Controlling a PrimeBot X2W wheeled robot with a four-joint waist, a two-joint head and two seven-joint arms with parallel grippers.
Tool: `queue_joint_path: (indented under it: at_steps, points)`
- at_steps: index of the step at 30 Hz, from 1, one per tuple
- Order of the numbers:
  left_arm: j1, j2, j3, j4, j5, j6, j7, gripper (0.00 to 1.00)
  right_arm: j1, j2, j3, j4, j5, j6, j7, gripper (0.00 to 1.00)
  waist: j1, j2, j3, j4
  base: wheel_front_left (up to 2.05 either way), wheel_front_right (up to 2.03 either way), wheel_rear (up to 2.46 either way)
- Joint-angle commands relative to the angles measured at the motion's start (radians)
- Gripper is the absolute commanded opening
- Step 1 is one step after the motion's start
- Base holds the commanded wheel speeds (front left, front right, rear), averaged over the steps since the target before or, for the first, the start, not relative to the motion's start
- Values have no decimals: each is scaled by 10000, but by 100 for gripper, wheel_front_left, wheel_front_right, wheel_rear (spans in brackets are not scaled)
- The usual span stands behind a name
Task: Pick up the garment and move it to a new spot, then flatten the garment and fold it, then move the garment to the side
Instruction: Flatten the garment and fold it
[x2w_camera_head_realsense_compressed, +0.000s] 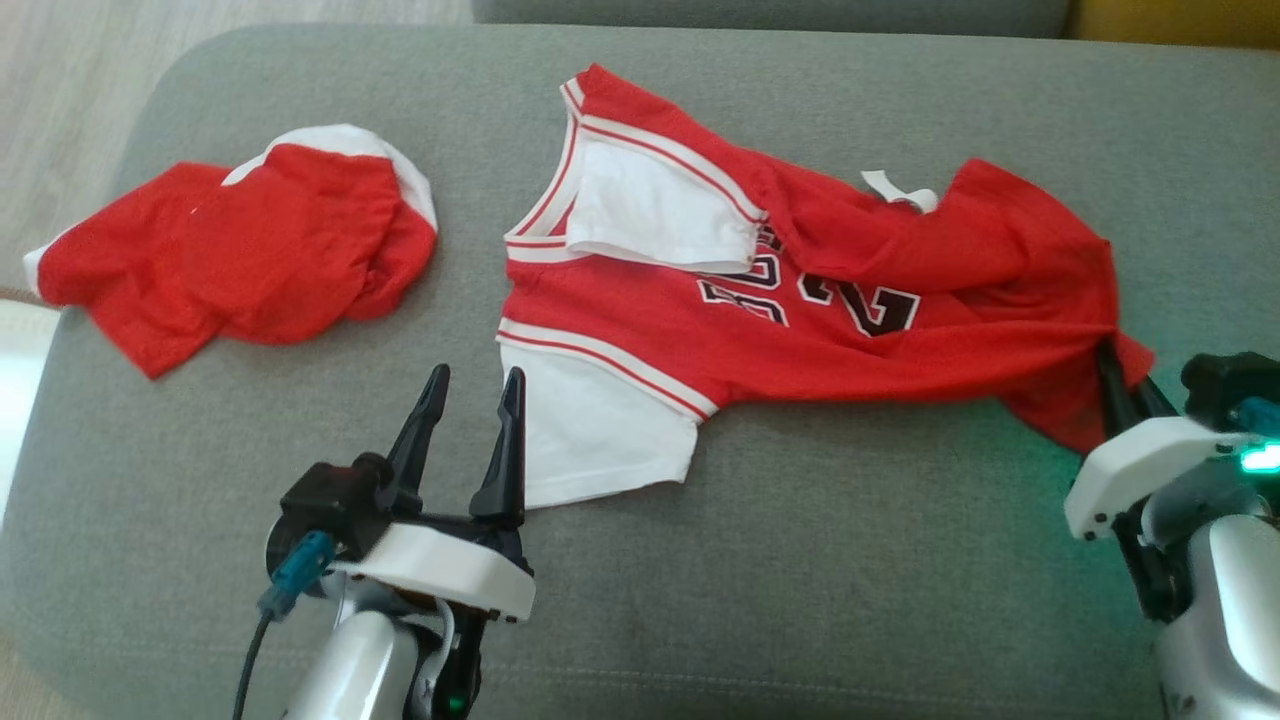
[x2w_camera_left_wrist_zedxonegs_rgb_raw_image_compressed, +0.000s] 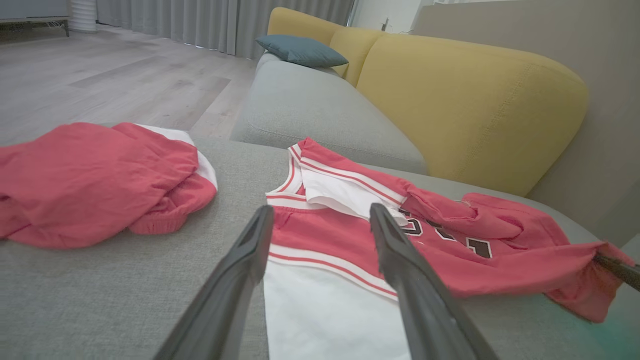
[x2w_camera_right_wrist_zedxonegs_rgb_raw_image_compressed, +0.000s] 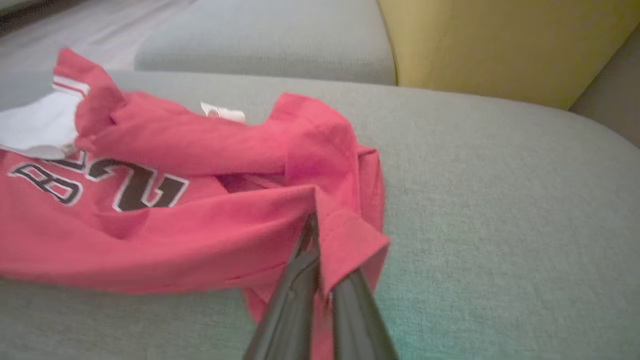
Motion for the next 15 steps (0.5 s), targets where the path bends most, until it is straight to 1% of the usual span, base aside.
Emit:
queue_joint_path:
  at_steps: [1, 7, 8, 9, 15]
  points:
    - [-417, 29, 233, -299, 105, -36, -53, 100, -467, -313, 183, 151, -181, 35, 108, 0, 0, -1, 59, 100, 0, 0, 0]
    - [-470, 29, 220, -327, 102, 3, -53, 100, -984, -501, 188, 1457, -525, 35, 176, 0, 0, -1, 141, 164, 0, 0, 0]
    - [-476, 29, 228, -335, 102, 11, -53, 100, -1062, -511, 195, 1591, -582, 35, 127, 48, 0, -1, 170, 146, 0, 0, 0]
    - [-488, 29, 237, -345, 101, 19, -53, 100, -1146, -510, 193, 1696, -633, 35, 58, 100, 0, -1, 206, 123, 0, 0, 0]
    - [-563, 29, 275, -314, 86, 31, -53, 100, -1407, -388, 138, 2025, -724, 35, -426, 100, 0, -1, 210, -93, 0, 0, 0]
